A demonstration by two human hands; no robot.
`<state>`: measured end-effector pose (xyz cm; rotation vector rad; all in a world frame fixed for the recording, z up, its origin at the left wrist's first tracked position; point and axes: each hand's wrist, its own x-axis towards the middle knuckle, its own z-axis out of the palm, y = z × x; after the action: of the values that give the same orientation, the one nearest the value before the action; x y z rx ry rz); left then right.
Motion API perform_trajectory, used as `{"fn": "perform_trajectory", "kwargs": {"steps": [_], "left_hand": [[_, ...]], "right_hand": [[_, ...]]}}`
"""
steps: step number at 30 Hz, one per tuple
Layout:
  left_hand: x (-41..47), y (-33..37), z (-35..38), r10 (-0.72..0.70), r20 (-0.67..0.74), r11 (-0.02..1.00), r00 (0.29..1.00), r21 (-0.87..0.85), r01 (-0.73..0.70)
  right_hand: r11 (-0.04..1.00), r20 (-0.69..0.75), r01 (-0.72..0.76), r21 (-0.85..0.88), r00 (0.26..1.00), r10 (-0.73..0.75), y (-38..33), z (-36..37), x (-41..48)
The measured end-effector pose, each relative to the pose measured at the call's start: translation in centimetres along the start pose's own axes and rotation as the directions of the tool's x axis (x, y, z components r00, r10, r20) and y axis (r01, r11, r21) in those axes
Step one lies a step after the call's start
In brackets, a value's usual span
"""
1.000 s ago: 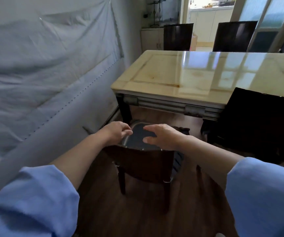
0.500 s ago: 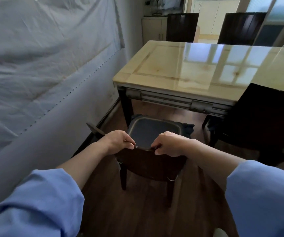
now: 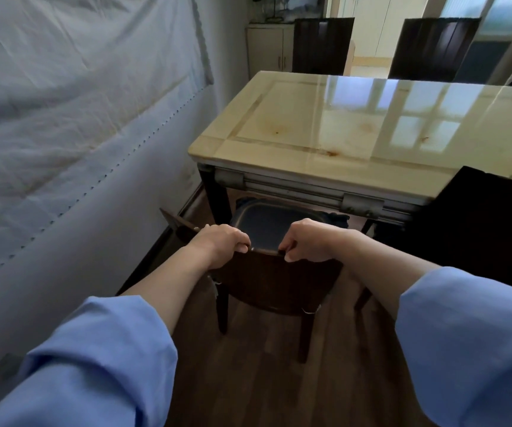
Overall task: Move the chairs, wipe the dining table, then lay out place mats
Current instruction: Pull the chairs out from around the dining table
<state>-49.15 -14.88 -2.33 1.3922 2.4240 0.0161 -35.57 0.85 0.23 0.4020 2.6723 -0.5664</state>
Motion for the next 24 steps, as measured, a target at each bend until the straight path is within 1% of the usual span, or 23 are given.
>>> {"fn": "perform_trajectory", "kwargs": {"steps": [5, 10, 15, 20, 24], "left_hand": [[5.4, 0.1, -1.4, -0.022, -0.062, 1.0, 0.998, -0.004, 0.022], [11.1, 0.9, -3.2, -0.063, -0.058, 0.998, 0.996, -0.021, 0.062], [17.8, 1.8, -4.8, -0.074, -0.054, 0.996, 0.996, -0.051, 0.071], [24.2, 2.1, -6.1, -0.098, -0.096, 0.992, 0.99, -0.087, 0.09], [27.4, 2.0, -7.1, -0.116, -0.114, 0.987, 0.987, -0.12, 0.103]], "right_hand": [[1.0, -0.043, -0.009, 0.008, 0.999, 0.009, 3.2, -2.7, 3.6], [1.0, -0.052, -0.02, 0.002, 0.998, 0.02, 6.7, -5.8, 6.9], [0.998, -0.078, -0.069, 0.001, 0.995, 0.069, 10.6, -9.2, 10.2], [0.995, -0.118, -0.102, -0.007, 0.988, 0.1, 13.9, -12.2, 13.7], [0.995, -0.128, -0.101, 0.001, 0.987, 0.1, 15.6, -13.9, 16.0]]}}
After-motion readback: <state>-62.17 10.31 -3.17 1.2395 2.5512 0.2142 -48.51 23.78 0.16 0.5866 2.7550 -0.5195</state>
